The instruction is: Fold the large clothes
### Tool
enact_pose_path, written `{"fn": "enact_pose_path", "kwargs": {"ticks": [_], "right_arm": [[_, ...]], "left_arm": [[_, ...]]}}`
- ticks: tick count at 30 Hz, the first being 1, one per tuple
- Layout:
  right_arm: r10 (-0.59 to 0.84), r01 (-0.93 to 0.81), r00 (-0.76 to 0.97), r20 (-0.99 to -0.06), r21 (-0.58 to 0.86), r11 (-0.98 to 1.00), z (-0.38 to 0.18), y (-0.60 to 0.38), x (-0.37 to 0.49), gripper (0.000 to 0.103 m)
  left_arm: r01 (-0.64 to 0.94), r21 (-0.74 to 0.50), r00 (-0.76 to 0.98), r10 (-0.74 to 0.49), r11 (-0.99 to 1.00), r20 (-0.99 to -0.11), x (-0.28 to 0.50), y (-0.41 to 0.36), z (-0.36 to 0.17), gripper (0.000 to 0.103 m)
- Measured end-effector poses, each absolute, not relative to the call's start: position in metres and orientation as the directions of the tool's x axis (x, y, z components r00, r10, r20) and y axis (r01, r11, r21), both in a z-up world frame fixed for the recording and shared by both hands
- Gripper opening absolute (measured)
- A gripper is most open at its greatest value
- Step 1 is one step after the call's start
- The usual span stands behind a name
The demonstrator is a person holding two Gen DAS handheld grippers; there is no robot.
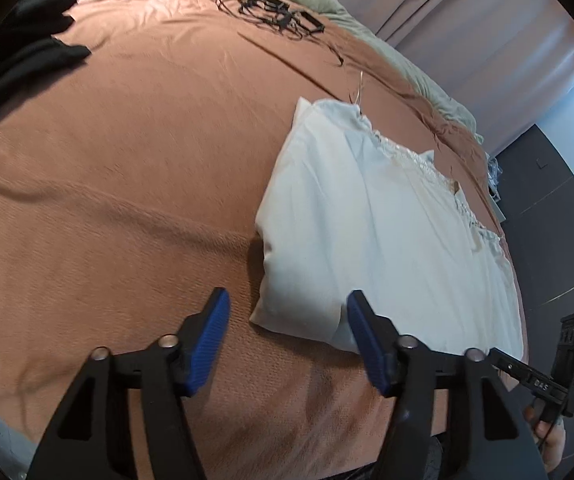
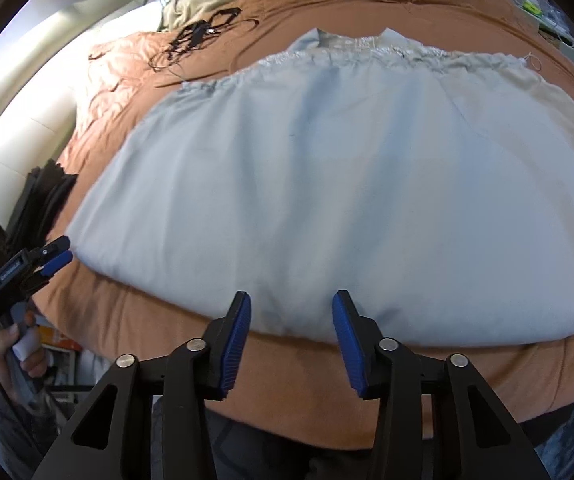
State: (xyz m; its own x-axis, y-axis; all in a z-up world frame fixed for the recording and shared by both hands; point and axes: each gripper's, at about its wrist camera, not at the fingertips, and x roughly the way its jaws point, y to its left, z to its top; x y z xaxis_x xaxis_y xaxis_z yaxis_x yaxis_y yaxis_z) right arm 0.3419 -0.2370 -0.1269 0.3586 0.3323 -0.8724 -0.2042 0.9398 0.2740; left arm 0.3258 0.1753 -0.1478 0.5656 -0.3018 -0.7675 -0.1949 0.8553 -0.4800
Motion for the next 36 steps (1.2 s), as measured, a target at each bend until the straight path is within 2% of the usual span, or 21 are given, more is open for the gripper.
{"fn": "enact_pose_path", "kwargs": {"ticks": [4, 6, 9, 21, 36], "right_arm": [[0.312, -0.204, 0.345, -0.885, 0.254, 0.946, -0.136, -0.233, 0.357, 0.032], [0.3, -0.204, 0.334, -0.894, 0.242, 0.949, -0.141, -0.23, 0.368, 0.023], [0.289, -0.195, 0.324, -0.901, 0.236, 0.952, -0.148, -0.228, 0.387, 0.009], [0.242, -0.142, 0.373, -0.896, 0.203, 0.969, -0.153, -0.227, 0.481, 0.0], [0.284, -0.097, 0.391, -0.875, 0.268, 0.959, -0.16, -0.231, 0.579, 0.0]], "left_arm": [[-0.195, -0.485, 0.554, -0.312, 0.853, -0.772, 0.335, 0.17, -0.156, 0.058], [-0.191, -0.489, 0.545, -0.322, 0.851, -0.774, 0.339, 0.167, -0.16, 0.052], [-0.202, -0.484, 0.545, -0.313, 0.851, -0.777, 0.338, 0.165, -0.162, 0.052], [-0.273, -0.513, 0.532, -0.316, 0.814, -0.785, 0.341, 0.171, -0.169, 0.051], [-0.282, -0.486, 0.517, -0.296, 0.827, -0.803, 0.348, 0.165, -0.173, 0.051]]}}
